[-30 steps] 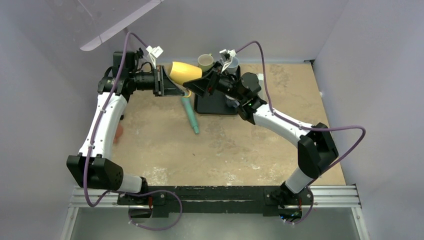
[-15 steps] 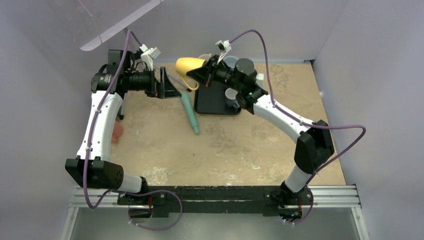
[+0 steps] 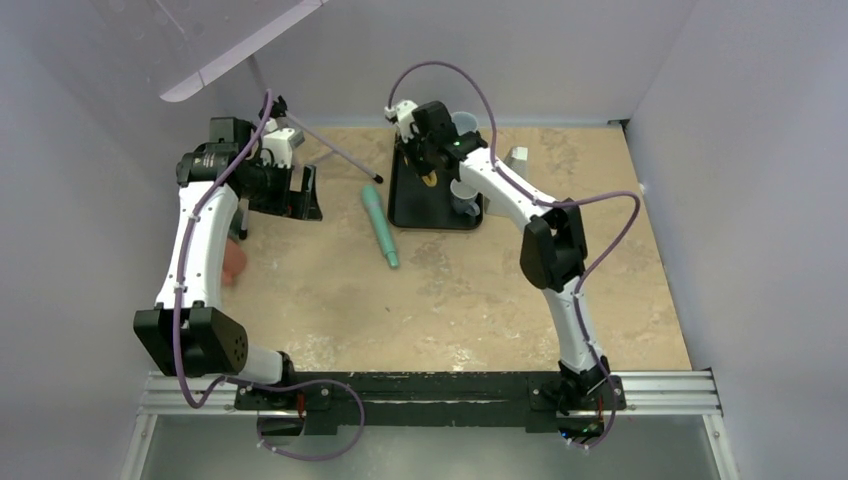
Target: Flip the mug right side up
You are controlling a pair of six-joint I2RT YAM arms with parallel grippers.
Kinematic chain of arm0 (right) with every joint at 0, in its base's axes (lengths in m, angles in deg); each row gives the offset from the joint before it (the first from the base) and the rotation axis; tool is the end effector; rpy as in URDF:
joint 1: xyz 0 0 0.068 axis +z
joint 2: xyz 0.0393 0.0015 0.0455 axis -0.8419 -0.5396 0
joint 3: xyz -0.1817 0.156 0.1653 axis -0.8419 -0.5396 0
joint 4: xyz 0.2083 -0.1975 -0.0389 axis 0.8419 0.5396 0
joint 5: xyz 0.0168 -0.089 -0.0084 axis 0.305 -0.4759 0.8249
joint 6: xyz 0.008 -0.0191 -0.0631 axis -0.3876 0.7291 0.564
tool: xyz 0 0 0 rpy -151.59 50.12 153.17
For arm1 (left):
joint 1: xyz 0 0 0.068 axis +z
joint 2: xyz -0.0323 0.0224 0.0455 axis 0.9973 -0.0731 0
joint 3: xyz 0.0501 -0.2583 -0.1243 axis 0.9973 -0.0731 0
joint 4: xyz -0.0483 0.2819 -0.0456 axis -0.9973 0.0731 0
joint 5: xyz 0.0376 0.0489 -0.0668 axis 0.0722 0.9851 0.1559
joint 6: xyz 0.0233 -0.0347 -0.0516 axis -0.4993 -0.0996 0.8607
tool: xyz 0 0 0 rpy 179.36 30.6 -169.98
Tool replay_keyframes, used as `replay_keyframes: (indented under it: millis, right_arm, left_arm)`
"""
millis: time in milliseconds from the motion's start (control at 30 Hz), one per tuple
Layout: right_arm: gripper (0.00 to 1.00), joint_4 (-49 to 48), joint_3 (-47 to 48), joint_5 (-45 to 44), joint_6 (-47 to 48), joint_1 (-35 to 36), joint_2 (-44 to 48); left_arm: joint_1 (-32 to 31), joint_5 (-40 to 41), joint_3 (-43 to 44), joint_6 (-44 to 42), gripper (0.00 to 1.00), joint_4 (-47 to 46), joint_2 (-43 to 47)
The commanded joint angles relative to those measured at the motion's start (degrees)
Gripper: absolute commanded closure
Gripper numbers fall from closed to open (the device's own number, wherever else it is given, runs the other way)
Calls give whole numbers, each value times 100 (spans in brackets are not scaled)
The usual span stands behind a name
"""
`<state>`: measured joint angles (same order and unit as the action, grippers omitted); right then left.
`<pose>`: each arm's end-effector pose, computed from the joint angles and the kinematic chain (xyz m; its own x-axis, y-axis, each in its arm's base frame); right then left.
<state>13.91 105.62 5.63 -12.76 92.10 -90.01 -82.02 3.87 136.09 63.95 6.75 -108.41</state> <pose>0.4680 0.3267 0.3120 -0.3767 -0.3946 -0.8381 -0.6363 0.7677 -0.0754 0.3106 -0.0023 0.3769 -0.8286 0.0914 -0.5523 0.2925 0.9119 -0.2879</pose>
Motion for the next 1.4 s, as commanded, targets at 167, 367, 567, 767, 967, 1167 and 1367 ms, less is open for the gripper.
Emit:
replay_keyframes:
  millis: [167, 367, 567, 767, 967, 1167, 1367]
  right_arm:
    - [100, 224, 607, -802, 1356, 164, -629]
    - [100, -57, 643, -1033, 1664, 221, -996]
    - [96, -115, 719, -1107, 1835, 224, -1320]
    - [71, -212, 912, -1173, 1985, 224, -1473]
    - [54, -590, 960, -1321, 2108, 218, -1450]
    - [47, -952, 913, -1406, 2255, 223, -1286]
    - [46, -1023, 774, -1439, 2443, 167, -1263]
  left_arm:
    - [46, 373, -180, -254, 0, -163, 106]
    - [50, 359, -189, -285, 0, -177, 94]
    - [51, 383, -198, -302, 0, -215, 85]
    - [56, 386, -242, -318, 0, -234, 94]
    - [59, 418, -264, -340, 0, -244, 102]
    - [52, 602, -172, -466, 0, -140, 27]
    - [62, 597, -84, -498, 0, -34, -39]
